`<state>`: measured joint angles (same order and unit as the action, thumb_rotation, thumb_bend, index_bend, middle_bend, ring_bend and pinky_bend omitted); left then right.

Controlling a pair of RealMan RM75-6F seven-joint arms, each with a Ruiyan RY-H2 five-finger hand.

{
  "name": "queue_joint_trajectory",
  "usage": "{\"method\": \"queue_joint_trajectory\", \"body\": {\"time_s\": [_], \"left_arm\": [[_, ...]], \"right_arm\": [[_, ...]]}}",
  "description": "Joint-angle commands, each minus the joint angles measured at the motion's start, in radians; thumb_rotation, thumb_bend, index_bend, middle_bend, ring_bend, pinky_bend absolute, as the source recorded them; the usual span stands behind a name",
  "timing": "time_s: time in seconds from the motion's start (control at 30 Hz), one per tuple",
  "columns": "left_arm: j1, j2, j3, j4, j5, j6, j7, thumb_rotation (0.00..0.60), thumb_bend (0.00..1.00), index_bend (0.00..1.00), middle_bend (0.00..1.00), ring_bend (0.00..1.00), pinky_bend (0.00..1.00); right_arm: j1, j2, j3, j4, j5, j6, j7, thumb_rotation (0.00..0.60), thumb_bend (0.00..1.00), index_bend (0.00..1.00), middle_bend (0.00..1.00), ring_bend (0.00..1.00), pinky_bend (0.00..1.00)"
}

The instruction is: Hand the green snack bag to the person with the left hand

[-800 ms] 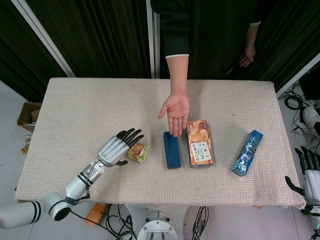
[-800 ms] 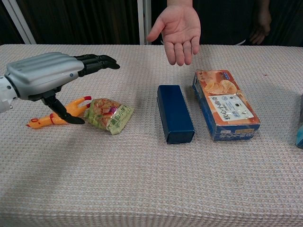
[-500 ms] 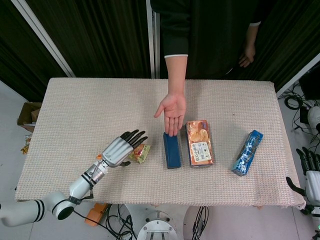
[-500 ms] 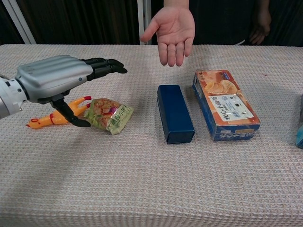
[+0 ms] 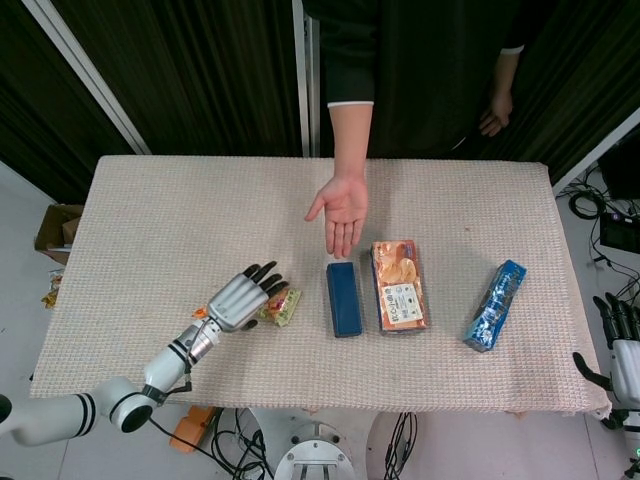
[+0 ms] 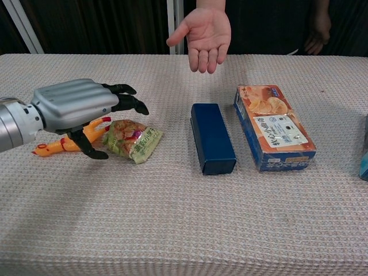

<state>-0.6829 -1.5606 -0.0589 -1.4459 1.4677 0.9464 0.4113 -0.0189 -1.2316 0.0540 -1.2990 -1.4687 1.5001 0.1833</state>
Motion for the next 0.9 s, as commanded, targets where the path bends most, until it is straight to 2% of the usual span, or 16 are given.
{"method": "queue_joint_trajectory", "body": {"time_s": [0.03,0.13,0.3,0.53,0.73,0.83,0.9], "left_arm": [[-0.007,-0.010,0.001,0.009,-0.013,-0.008,0.015,0.600,0.21,0.20,0.21,0.03,0.20],[-0.013,-0.019,-0.001,0.023,-0.023,-0.014,0.015,0.600,0.26,0.22,0.23,0.03,0.20],[-0.018,-0.030,0.009,0.043,-0.019,-0.015,0.007,0.600,0.32,0.31,0.30,0.04,0.20],[-0.005,-0.052,0.019,0.063,0.029,0.052,-0.030,0.600,0.37,0.56,0.51,0.13,0.21],[0.031,-0.020,0.001,0.000,0.061,0.165,-0.109,0.600,0.40,0.67,0.61,0.23,0.23],[0.054,0.030,-0.013,-0.059,0.070,0.223,-0.148,0.600,0.40,0.68,0.63,0.24,0.23],[0.066,0.068,-0.041,-0.104,0.062,0.263,-0.174,0.600,0.40,0.68,0.63,0.25,0.23]], "right_arm": [[-0.001,0.003,0.001,-0.003,0.000,0.002,-0.001,0.600,0.18,0.00,0.00,0.00,0.00],[0.000,0.004,0.000,-0.006,-0.001,0.000,-0.007,0.600,0.18,0.00,0.00,0.00,0.00],[0.000,0.002,-0.001,-0.004,0.001,-0.004,-0.005,0.600,0.18,0.00,0.00,0.00,0.00],[-0.002,0.005,0.000,-0.005,0.007,-0.007,-0.006,0.600,0.18,0.00,0.00,0.00,0.00],[-0.002,0.010,0.001,-0.011,0.006,-0.007,-0.007,0.600,0.18,0.00,0.00,0.00,0.00],[-0.001,0.009,0.001,-0.009,0.007,-0.010,-0.005,0.600,0.18,0.00,0.00,0.00,0.00],[0.000,0.007,0.001,-0.007,0.007,-0.012,-0.004,0.600,0.18,0.00,0.00,0.00,0.00]]}}
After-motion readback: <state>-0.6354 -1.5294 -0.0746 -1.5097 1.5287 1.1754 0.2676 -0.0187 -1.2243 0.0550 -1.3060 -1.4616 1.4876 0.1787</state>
